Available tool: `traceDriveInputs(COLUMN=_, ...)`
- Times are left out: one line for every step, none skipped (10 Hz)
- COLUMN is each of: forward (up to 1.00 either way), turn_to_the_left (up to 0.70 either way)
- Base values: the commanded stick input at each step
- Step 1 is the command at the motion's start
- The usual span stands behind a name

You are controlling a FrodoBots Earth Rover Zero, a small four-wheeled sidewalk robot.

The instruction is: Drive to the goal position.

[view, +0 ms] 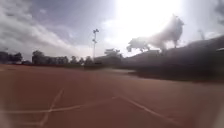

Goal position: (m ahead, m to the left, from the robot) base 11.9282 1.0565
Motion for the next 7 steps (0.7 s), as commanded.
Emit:
traceDriveInputs(forward=0.7, turn_to_the_left=0.0)
traceDriveInputs(forward=0.7, turn_to_the_left=0.0)
traceDriveInputs(forward=0.7, turn_to_the_left=0.0)
traceDriveInputs(forward=0.7, turn_to_the_left=0.0)
traceDriveInputs(forward=0.7, turn_to_the_left=0.0)
traceDriveInputs(forward=0.7, turn_to_the_left=0.0)
traceDriveInputs(forward=0.7, turn_to_the_left=0.0)
